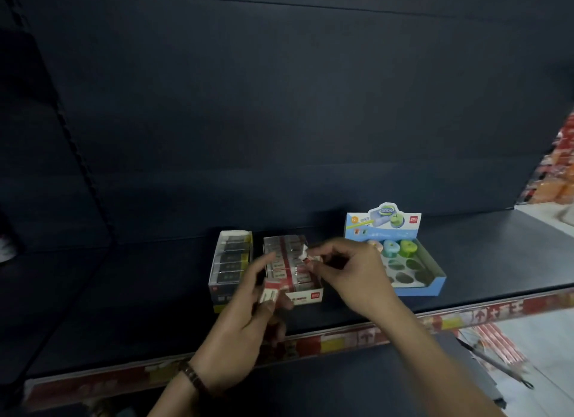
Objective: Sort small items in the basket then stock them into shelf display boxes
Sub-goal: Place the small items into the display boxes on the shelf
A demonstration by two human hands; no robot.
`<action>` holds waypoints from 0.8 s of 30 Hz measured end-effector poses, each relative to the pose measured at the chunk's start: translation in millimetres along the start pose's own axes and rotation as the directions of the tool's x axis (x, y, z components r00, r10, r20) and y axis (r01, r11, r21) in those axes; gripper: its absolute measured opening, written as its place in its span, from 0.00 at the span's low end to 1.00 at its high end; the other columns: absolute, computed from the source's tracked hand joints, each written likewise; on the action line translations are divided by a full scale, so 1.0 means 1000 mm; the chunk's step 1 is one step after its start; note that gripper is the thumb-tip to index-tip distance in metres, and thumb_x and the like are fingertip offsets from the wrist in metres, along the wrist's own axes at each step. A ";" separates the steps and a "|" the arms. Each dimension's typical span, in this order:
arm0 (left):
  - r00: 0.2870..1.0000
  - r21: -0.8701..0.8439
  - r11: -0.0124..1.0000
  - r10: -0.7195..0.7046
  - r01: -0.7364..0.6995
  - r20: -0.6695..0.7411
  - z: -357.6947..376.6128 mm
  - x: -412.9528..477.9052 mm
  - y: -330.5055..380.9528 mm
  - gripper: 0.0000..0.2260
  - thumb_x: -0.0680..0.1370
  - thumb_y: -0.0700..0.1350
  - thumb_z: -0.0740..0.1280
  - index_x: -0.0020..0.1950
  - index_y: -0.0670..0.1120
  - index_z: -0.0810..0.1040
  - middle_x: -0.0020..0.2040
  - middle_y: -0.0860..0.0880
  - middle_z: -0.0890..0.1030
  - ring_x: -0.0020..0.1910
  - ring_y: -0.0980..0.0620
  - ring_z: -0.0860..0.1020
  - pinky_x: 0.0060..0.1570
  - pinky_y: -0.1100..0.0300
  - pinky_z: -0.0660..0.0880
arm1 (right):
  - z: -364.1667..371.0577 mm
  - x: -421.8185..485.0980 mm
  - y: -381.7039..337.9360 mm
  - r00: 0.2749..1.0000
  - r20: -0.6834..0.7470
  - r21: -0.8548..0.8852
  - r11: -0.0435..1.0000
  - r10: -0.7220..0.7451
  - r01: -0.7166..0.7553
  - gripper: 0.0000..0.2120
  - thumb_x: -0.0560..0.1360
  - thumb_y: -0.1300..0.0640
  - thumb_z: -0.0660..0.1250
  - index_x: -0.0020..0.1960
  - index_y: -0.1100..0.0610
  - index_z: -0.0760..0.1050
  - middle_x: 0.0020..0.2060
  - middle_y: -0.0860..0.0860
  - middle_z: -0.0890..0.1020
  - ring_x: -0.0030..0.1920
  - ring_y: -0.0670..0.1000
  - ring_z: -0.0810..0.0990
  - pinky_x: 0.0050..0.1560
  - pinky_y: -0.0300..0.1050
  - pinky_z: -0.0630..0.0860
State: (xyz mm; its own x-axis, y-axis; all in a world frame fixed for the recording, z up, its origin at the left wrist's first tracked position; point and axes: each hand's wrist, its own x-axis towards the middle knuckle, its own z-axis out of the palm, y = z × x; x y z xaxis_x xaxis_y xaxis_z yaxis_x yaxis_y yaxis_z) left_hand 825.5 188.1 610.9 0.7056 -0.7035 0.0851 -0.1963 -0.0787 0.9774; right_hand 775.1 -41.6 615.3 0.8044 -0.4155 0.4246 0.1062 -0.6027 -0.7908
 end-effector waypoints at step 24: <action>0.953 -0.133 0.988 -0.108 0.073 -0.284 -0.012 0.016 -0.002 0.11 0.85 0.37 0.64 0.62 0.51 0.77 0.54 0.48 0.85 0.37 0.43 0.87 0.36 0.54 0.83 | -0.004 0.010 -0.011 0.962 0.231 -0.302 0.929 -0.146 0.214 0.14 0.76 0.59 0.75 0.58 0.45 0.86 0.50 0.33 0.83 0.51 0.39 0.81 0.56 0.39 0.77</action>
State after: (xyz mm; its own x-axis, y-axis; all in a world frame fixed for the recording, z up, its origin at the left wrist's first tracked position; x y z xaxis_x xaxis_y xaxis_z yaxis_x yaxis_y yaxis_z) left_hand 846.1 185.5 612.3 0.8870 -0.4608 0.0302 -0.0520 -0.0347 0.9980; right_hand 780.2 -41.5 630.2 0.8934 -0.1538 0.4220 0.0944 -0.8544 -0.5111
